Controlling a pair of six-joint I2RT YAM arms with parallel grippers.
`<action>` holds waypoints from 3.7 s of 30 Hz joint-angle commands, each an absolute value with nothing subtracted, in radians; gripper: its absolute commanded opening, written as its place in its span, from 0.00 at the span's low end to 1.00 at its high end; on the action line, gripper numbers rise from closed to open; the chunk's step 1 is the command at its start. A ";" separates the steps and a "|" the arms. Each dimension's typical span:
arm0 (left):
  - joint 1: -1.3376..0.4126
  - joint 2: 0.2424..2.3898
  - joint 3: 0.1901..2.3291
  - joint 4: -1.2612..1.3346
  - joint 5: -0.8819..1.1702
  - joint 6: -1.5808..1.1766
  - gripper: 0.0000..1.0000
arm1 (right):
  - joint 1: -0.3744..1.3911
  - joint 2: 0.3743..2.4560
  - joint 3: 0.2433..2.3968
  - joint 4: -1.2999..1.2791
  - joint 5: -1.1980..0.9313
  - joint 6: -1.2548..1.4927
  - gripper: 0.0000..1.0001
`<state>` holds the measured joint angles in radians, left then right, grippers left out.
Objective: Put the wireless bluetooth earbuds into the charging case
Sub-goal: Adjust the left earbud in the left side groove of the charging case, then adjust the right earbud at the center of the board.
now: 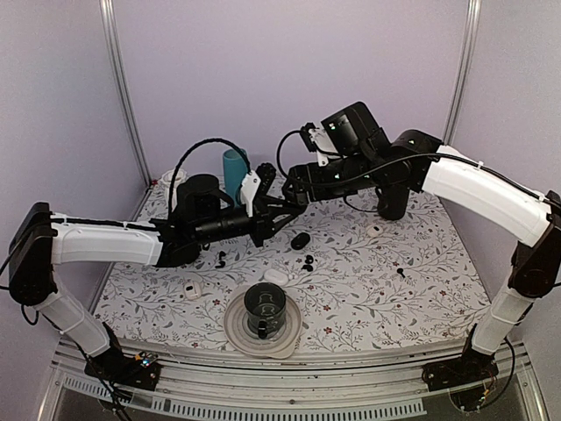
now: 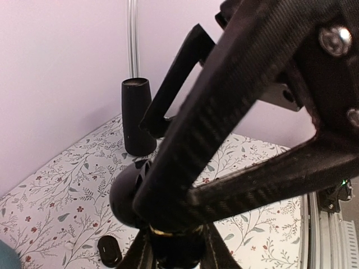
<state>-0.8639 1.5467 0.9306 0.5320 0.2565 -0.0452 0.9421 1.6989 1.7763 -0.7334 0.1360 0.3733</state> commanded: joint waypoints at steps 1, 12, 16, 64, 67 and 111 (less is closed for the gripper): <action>-0.870 1.513 0.953 0.568 0.265 -0.048 0.00 | 0.939 1.666 1.752 -0.754 0.156 0.364 0.83; -0.870 1.499 0.946 0.582 0.281 -0.053 0.00 | 0.938 1.643 1.727 -0.751 0.166 0.365 0.83; -0.869 1.495 0.942 0.588 0.289 -0.057 0.00 | 0.938 1.637 1.721 -0.750 0.171 0.365 0.83; -0.803 1.457 0.900 0.716 0.511 -0.206 0.00 | 0.936 1.496 1.608 -0.635 0.151 0.310 0.83; -0.799 1.458 0.897 0.718 0.509 -0.212 0.00 | 0.923 1.455 1.576 -0.599 0.127 0.313 0.84; -0.746 1.353 0.854 0.659 0.510 -0.192 0.00 | 0.281 1.547 0.782 -0.300 -0.036 0.432 0.54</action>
